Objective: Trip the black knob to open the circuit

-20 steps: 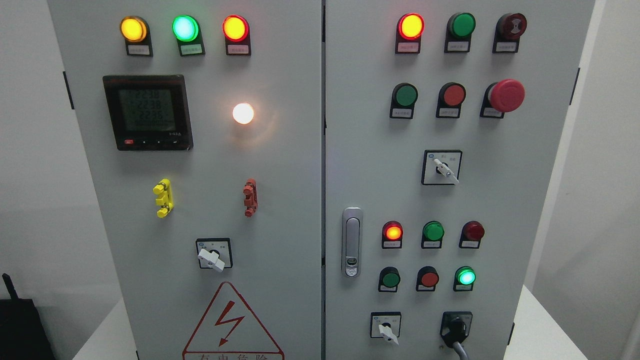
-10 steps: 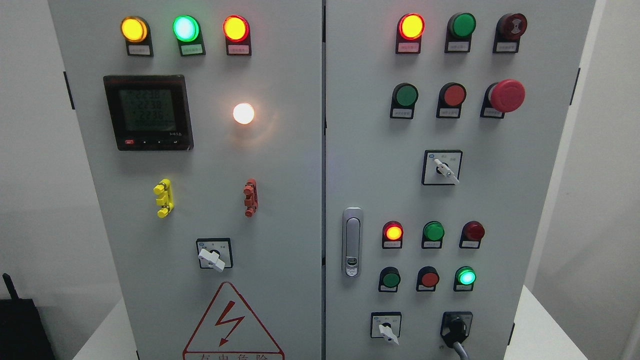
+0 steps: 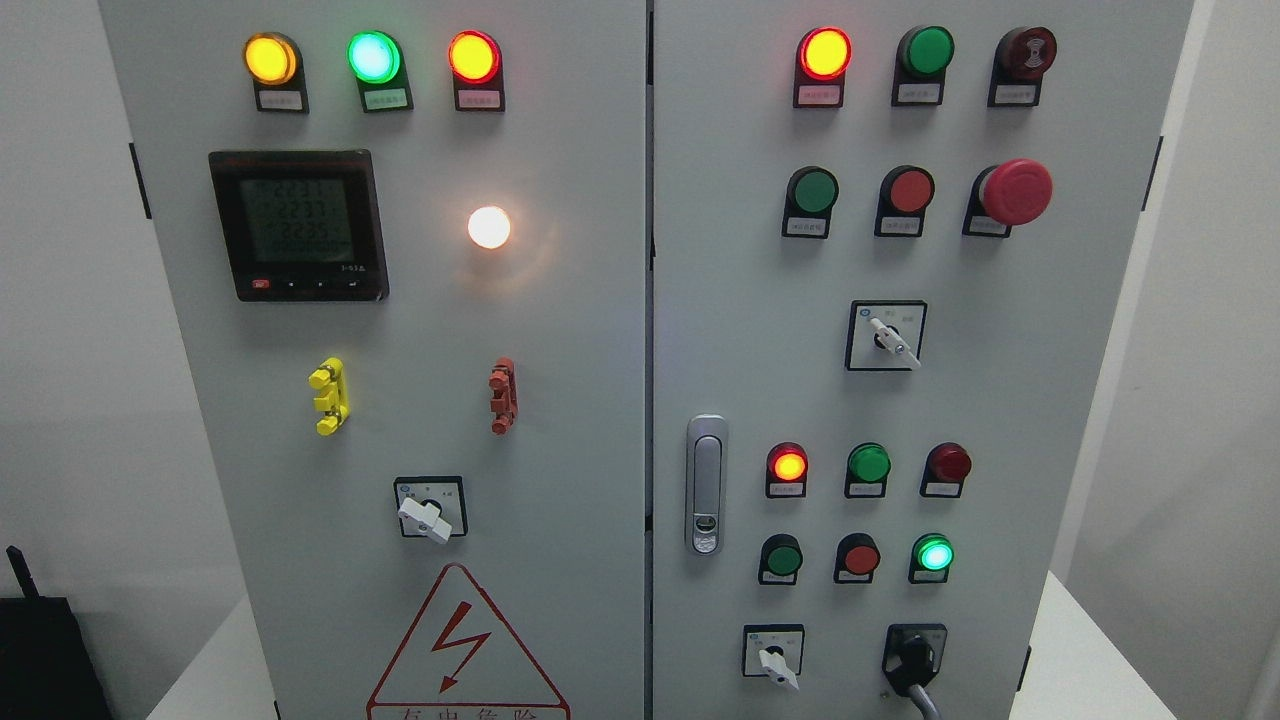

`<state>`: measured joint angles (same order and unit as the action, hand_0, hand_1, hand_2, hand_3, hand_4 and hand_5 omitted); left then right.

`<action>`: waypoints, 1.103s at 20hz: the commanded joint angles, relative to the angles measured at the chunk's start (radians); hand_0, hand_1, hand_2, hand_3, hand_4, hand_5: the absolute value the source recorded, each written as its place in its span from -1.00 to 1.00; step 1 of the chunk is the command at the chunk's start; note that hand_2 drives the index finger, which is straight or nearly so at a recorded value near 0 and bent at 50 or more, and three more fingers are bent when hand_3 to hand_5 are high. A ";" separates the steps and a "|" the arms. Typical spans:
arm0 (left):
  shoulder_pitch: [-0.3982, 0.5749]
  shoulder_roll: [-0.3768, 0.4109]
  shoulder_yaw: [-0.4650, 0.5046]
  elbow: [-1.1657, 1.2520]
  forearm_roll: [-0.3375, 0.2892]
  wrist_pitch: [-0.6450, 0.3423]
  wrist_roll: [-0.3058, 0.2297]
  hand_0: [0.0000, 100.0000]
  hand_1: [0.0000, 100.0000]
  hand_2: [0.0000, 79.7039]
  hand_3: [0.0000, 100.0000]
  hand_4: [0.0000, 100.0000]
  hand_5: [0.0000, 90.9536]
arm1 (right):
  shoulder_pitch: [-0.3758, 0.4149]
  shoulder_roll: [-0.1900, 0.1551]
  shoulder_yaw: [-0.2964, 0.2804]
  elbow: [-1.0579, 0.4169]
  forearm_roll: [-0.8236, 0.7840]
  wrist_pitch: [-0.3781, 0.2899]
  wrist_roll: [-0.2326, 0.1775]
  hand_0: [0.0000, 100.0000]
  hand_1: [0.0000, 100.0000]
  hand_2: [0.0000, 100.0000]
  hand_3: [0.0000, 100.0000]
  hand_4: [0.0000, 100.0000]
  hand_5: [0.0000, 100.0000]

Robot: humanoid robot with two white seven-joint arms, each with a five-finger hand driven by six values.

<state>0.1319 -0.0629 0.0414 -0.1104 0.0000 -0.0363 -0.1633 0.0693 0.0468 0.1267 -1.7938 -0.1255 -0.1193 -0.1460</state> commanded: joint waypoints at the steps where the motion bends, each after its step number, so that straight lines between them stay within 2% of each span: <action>1: 0.000 0.000 0.000 0.000 -0.023 -0.004 -0.001 -0.76 -0.22 -1.00 -1.00 -1.00 -1.00 | 0.001 -0.004 -0.005 0.001 0.000 0.001 -0.003 -1.00 -1.00 -1.00 1.00 1.00 1.00; 22: 0.000 0.000 0.000 0.000 -0.023 -0.002 -0.001 -0.76 -0.22 -1.00 -1.00 -1.00 -1.00 | 0.001 -0.007 -0.016 0.005 0.000 0.001 -0.007 -1.00 -1.00 -1.00 1.00 1.00 1.00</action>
<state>0.1319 -0.0629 0.0414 -0.1104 0.0000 -0.0395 -0.1633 0.0710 0.0424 0.1169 -1.7904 -0.1257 -0.1193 -0.1513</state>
